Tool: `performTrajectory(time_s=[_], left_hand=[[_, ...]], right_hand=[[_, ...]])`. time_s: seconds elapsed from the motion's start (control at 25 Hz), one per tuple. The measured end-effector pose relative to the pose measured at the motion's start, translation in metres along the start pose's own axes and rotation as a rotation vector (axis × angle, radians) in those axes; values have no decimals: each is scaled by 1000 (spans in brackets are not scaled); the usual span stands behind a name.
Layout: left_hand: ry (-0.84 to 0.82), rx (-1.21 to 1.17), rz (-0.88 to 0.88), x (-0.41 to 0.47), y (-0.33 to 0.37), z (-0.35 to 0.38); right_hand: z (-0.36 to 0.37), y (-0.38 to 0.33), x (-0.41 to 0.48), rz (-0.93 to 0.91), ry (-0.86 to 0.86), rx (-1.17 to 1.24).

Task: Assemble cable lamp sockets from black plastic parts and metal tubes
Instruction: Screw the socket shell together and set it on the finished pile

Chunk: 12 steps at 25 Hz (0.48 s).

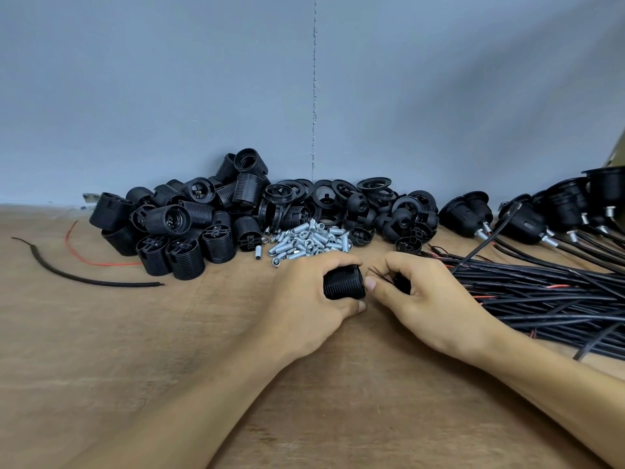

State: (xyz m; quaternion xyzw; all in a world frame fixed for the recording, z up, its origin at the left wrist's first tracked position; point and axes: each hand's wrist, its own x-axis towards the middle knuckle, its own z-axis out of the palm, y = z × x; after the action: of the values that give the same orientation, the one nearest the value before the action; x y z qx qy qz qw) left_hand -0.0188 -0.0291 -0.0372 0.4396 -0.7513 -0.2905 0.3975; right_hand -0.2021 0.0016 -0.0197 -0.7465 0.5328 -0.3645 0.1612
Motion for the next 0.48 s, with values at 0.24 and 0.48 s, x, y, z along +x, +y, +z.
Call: performTrajectory(time_s=[0.24, 0.48], left_hand=[[7, -4, -26, 3, 4, 4], [-5, -1, -16, 3, 1, 1]], right_hand=[[-2, -1, -2, 47, 128, 5], [-1, 1, -1, 58, 60, -24]])
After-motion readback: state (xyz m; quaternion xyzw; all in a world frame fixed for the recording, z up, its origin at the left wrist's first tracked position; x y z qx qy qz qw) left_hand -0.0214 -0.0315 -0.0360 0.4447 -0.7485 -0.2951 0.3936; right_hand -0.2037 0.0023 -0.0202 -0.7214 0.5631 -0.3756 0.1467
